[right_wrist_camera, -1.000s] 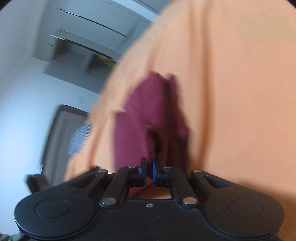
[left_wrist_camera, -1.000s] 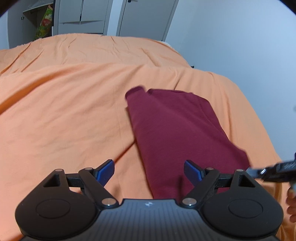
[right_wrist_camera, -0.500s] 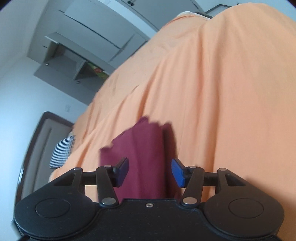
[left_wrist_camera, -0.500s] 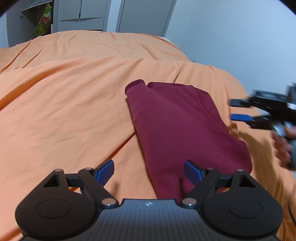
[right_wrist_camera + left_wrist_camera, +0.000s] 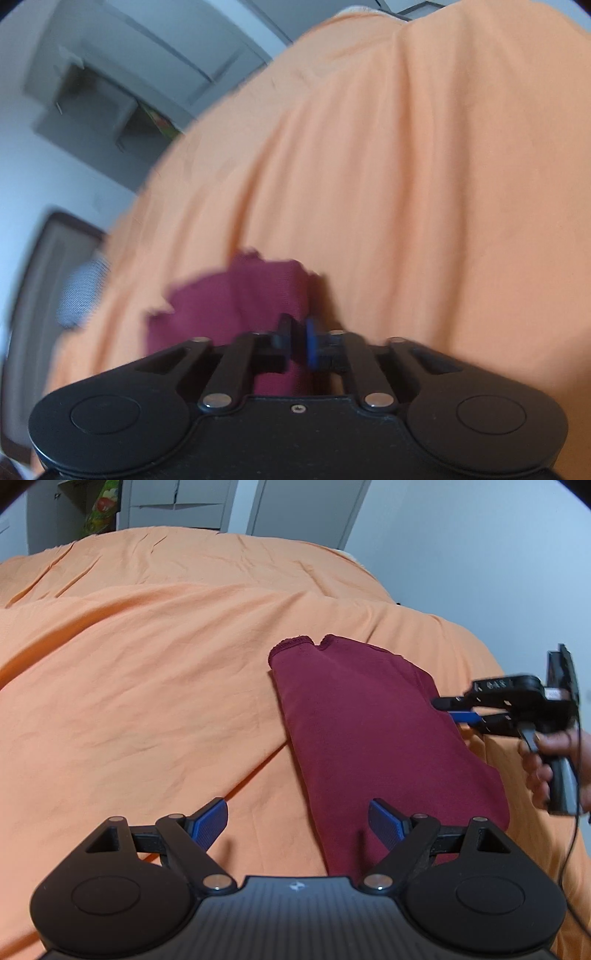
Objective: Fold small clothes
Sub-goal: 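Press the folded bundle flat with the right gripper and withdraw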
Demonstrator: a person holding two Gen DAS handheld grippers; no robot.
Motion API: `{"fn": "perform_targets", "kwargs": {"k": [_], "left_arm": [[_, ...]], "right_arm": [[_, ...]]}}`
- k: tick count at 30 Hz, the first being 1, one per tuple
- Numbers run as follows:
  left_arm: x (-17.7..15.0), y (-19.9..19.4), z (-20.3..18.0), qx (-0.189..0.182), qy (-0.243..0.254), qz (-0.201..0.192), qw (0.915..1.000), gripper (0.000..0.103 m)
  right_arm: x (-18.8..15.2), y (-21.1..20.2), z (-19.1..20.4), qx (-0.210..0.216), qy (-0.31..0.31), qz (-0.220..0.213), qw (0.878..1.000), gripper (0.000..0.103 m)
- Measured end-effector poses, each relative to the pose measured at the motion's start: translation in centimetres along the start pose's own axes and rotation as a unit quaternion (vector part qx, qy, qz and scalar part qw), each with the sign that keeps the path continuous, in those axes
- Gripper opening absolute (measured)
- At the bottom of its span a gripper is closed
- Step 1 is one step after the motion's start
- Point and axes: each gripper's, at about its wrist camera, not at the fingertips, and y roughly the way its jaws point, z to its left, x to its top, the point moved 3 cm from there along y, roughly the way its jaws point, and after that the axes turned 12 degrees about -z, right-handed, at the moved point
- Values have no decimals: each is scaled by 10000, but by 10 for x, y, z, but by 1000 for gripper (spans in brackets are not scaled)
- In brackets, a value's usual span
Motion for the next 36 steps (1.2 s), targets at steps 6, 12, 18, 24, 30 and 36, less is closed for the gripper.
{"fn": "perform_targets", "kwargs": {"k": [6,12,18,24,30,36], "left_arm": [[10,6,-8,-153,-181,-155,9996,87],[12,14,-38,-393,-122,-99,9991,87],[8,26,-65,-543,-10,-6,9985,87],[0,34,-68,-476,-84,179,9987,87],[2,28,-56,-395,-131,154,9990,87],[4,32,-46,-267,-155,176,9994,87]], "right_arm": [[-15,-59,41,877,-438,-327,9947,51],[-65,-81,53,749,-1501,316,9853,37],[-61,-105,26,74,-1184,-27,9929,37],[-69,-84,63,735,-1466,197,9863,44],[-75,-68,31,165,-1572,526,9860,44],[-59,-89,20,245,-1231,164,9920,63]]}}
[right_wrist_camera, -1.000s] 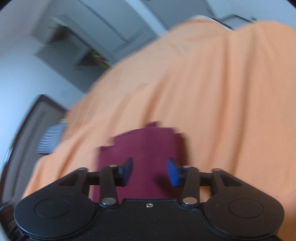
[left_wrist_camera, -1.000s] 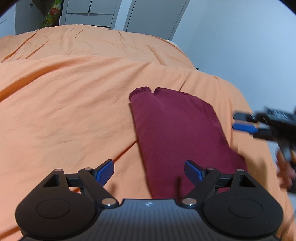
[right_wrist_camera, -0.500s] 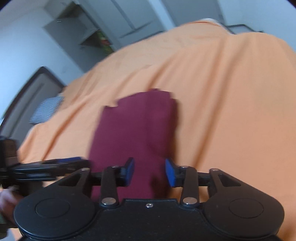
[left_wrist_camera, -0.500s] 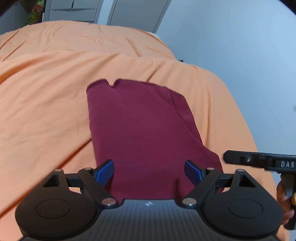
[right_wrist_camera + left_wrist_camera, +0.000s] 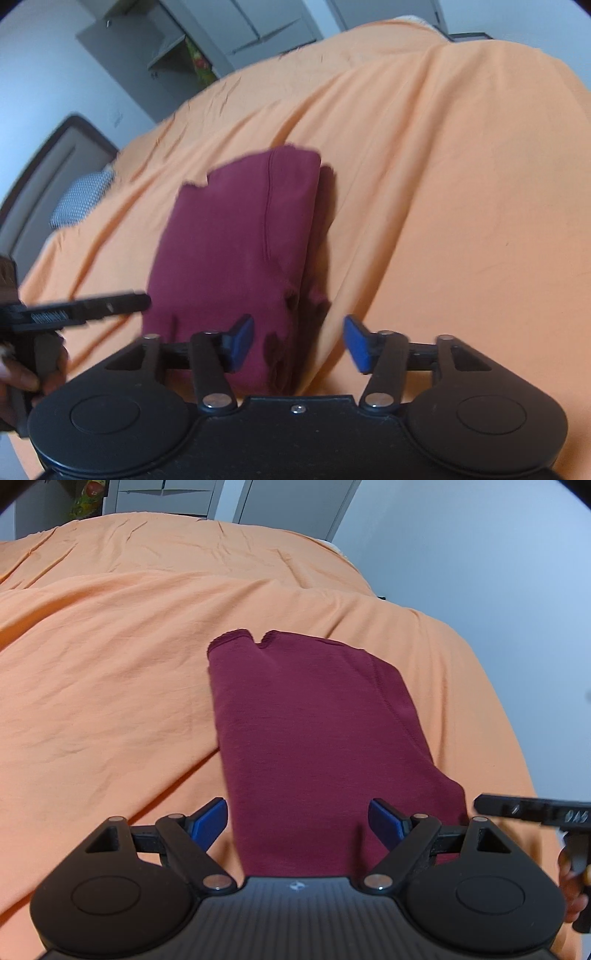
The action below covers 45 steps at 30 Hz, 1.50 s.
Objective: Fold small clothes
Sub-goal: 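Press the folded bundle flat with the right gripper and withdraw, then close both grippers on the maroon bundle's end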
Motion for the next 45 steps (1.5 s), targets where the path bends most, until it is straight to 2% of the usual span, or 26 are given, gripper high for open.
{"fn": "perform_targets", "kwargs": {"k": [6,16,24,29,34,40,43,45], "left_arm": [[1,5,7,75,33,60,9999,87],[1,18,18,95,-46,124,9999,87],[3,35,20,5,-62,190,9998,87],[7,48,23,-90,-135,259,9995,87],[13,66,27,-283,-283,359,9986,87],[12,82,41,-714,-958,565,9912,87],[9,78,44,-933,-1063,566,9883,85],[9,77,43,-896,-989,538,9896,82]], "right_arm": [[13,8,-5,142,242,-235,9993,69],[19,32,-1,376,153,-102,9991,74],[30,58,-11,627,495,-93,9968,74],[30,79,-16,739,781,77,9942,73],[28,99,-23,901,1105,214,9896,73],[22,118,-31,1278,1627,520,9770,72],[15,113,-32,1562,1658,703,9712,66],[11,109,-37,1594,1753,753,9686,59]]}}
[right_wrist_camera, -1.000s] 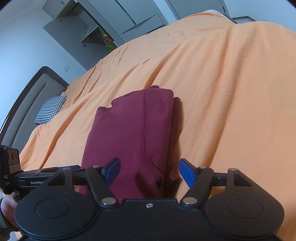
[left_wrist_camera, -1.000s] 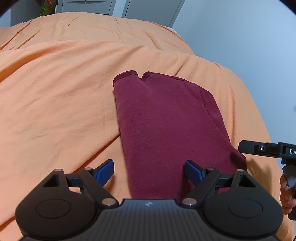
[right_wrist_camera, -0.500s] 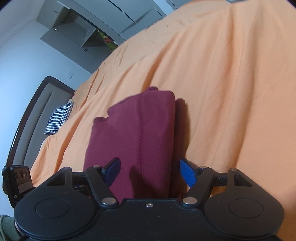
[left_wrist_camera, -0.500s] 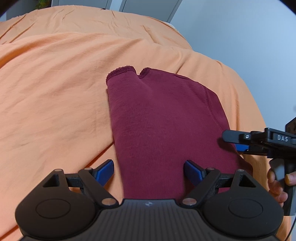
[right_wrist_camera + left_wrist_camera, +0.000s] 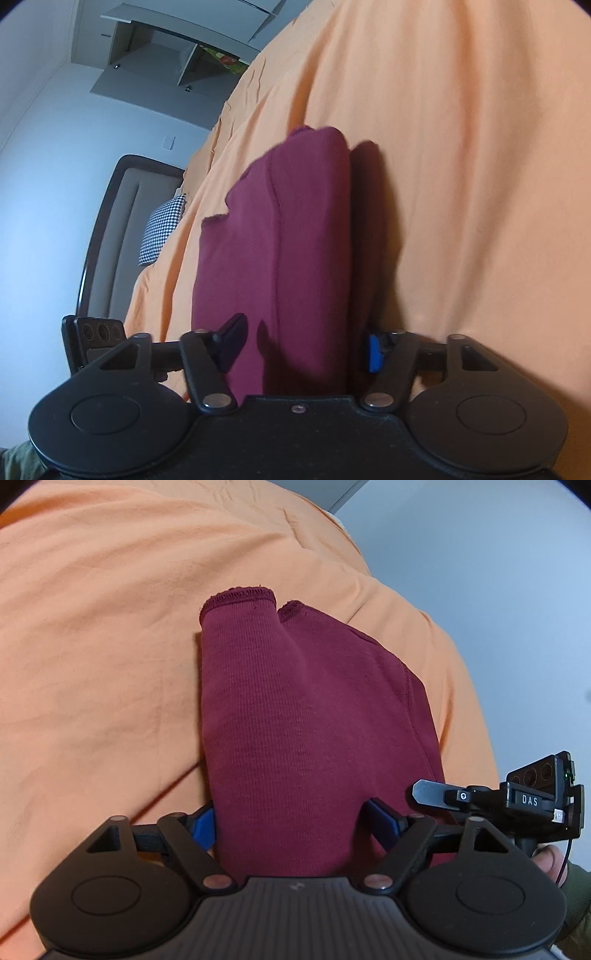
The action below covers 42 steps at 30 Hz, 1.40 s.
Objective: Fold small clothes
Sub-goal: 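Close both grippers on the maroon bundle's end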
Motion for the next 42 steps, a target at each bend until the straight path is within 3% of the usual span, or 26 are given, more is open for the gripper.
{"fn": "perform_targets", "kwargs": {"k": [5,12,19,26,33,35,39,42], "left_arm": [[2,8,-6,383,231,-4,9990,79],[3,10,-3,343,3,178,9993,79],[3,8,-6,459,148,124,9988,75],[3,6,-8,478,286,110,9984,66],[3,6,-11,484,300,90,9983,63],[2,4,-11,495,338,70,9982,58],[4,-1,-15,457,377,-39,9982,40],[7,-9,-20,426,379,-129,9983,35]], "right_arm": [[2,1,-1,-261,-44,-215,9994,53],[-5,6,5,-505,-314,-149,9981,51],[-8,3,9,-618,-348,-235,9972,44],[-12,10,25,-767,-543,-288,9952,37],[-11,12,26,-831,-531,-250,9948,37],[-11,12,27,-837,-566,-264,9945,37],[-14,10,34,-853,-748,-362,9929,32],[-17,7,45,-903,-883,-456,9909,30]]}}
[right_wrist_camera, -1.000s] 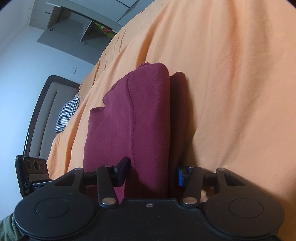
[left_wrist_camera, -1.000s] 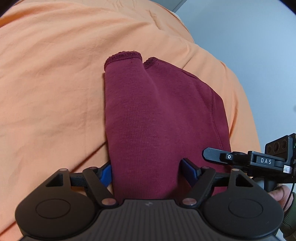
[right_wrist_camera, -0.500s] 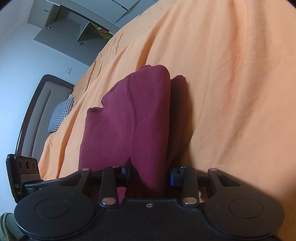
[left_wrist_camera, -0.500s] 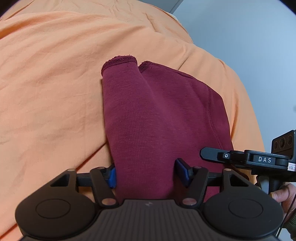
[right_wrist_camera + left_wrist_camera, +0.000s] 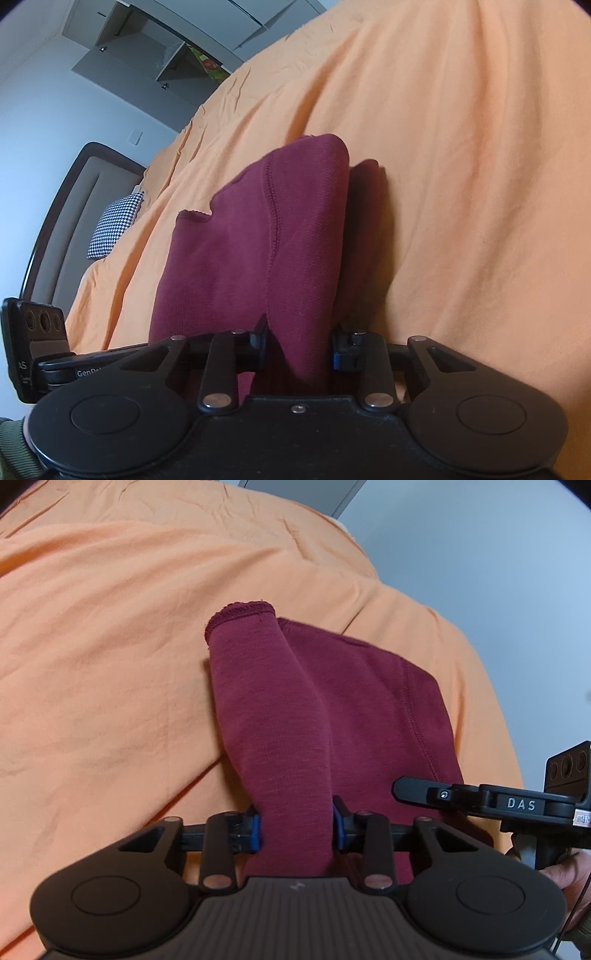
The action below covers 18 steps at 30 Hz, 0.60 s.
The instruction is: Fold small clothes
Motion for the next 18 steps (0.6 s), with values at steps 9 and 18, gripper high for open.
{"fn": "perform_targets", "kwargs": {"k": [9,18], "left_arm": [[-5,-60,-15,-109,-70,-294,9995,34],[-50,-147,-24,76,-174,-322,9993,34]], "right_arm": [[-4,-39,34,148,-135,-243,9995,30],[-50,-100,95,166,-617,-82,9979,30]]}}
